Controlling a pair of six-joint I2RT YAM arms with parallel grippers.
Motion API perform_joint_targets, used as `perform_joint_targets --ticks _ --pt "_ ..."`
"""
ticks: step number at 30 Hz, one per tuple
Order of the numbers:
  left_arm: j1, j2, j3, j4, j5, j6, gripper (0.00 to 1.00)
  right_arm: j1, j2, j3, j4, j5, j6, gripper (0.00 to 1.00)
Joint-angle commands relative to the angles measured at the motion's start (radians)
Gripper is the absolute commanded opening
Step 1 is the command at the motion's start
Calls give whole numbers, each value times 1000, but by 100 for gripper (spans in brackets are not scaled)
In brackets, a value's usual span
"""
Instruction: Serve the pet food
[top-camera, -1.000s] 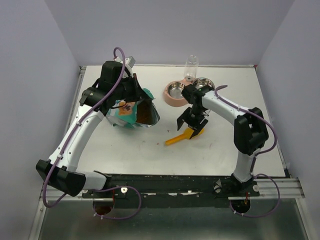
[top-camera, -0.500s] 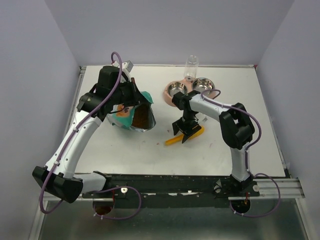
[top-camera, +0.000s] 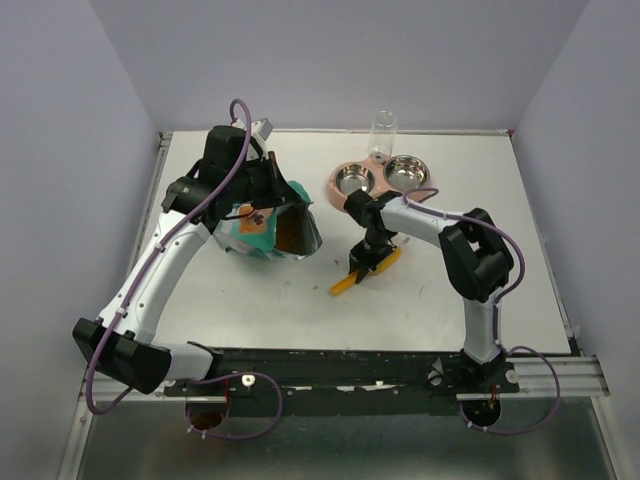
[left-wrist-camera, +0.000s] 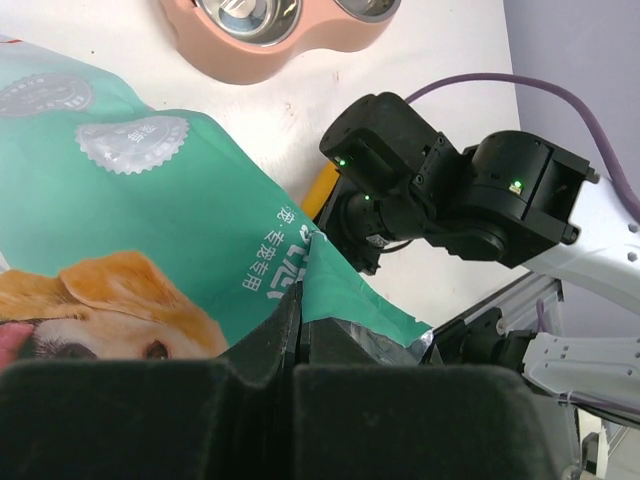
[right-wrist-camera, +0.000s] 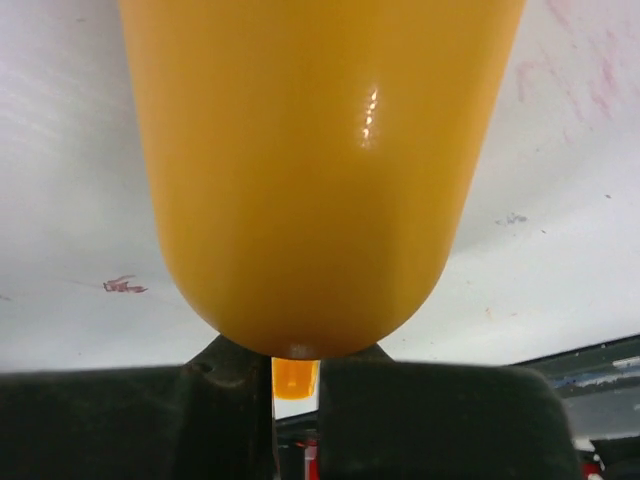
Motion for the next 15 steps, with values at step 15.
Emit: perform_joint_targets --ticks 15 --pt "8 24 34 36 -31 -22 0 -36 -275 -680 1823 -743 -563 1"
